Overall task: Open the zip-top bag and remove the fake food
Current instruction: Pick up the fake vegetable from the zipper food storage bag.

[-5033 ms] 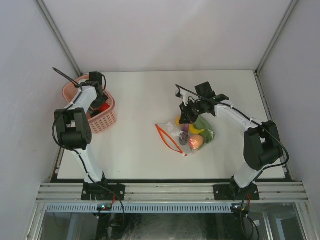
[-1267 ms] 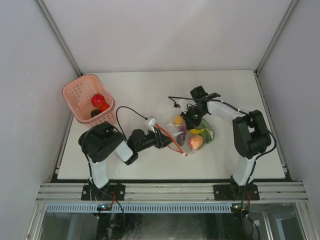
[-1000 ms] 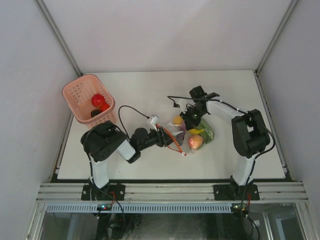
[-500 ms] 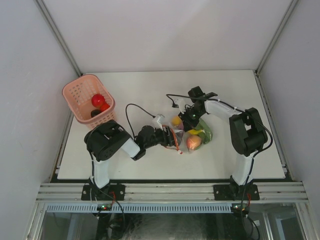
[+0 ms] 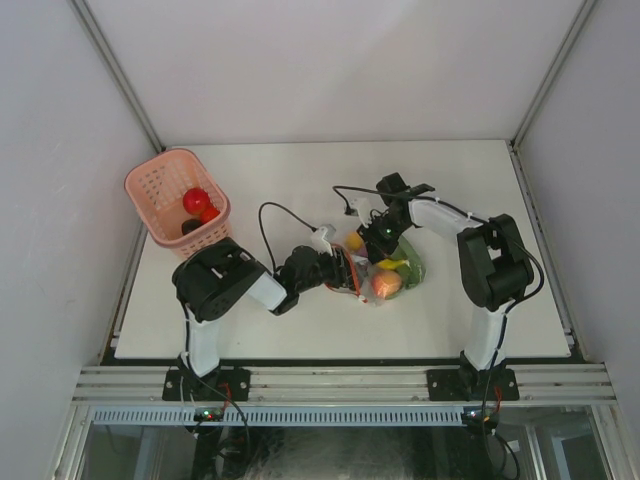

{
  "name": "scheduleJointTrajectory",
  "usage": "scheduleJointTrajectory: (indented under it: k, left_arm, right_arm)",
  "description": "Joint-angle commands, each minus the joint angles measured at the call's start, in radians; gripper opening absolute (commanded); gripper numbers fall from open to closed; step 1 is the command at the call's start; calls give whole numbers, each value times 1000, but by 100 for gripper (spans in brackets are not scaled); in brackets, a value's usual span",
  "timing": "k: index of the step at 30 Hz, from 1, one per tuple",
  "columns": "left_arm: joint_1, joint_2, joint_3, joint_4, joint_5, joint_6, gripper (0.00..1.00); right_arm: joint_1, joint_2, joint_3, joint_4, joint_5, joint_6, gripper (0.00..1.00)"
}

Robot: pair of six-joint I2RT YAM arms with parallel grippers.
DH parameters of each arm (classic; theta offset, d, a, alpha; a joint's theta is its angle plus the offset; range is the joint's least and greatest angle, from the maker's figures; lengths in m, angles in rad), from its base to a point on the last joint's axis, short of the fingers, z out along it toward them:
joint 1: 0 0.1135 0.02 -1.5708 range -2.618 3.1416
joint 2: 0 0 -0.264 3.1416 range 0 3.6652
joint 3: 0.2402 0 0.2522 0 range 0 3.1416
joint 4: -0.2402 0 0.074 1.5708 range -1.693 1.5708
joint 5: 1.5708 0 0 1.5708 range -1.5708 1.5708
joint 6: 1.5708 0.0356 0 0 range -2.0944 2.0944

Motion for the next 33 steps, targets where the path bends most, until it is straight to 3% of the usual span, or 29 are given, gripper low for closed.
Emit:
scheduleJointTrajectory:
  k: [1, 6, 8, 19, 33]
  left_arm:
    - [-14, -28, -9, -40, -35, 44, 36]
    - [-12, -105, -53, -48, -35, 42, 6]
    - [-6, -135, -63, -74, -23, 32, 2]
    - [89, -203, -68, -211, 177, -150, 0]
    - [177, -415, -55, -631, 265, -28, 0]
  right_arm:
    - [-11, -6, 38, 14, -50, 19, 8]
    - [-38, -21, 38, 12, -40, 18, 8]
    - [-42, -26, 38, 12, -34, 16, 8]
    - [-34, -29, 37, 11, 1, 4, 7]
    - [-32, -36, 35, 13, 13, 0, 7]
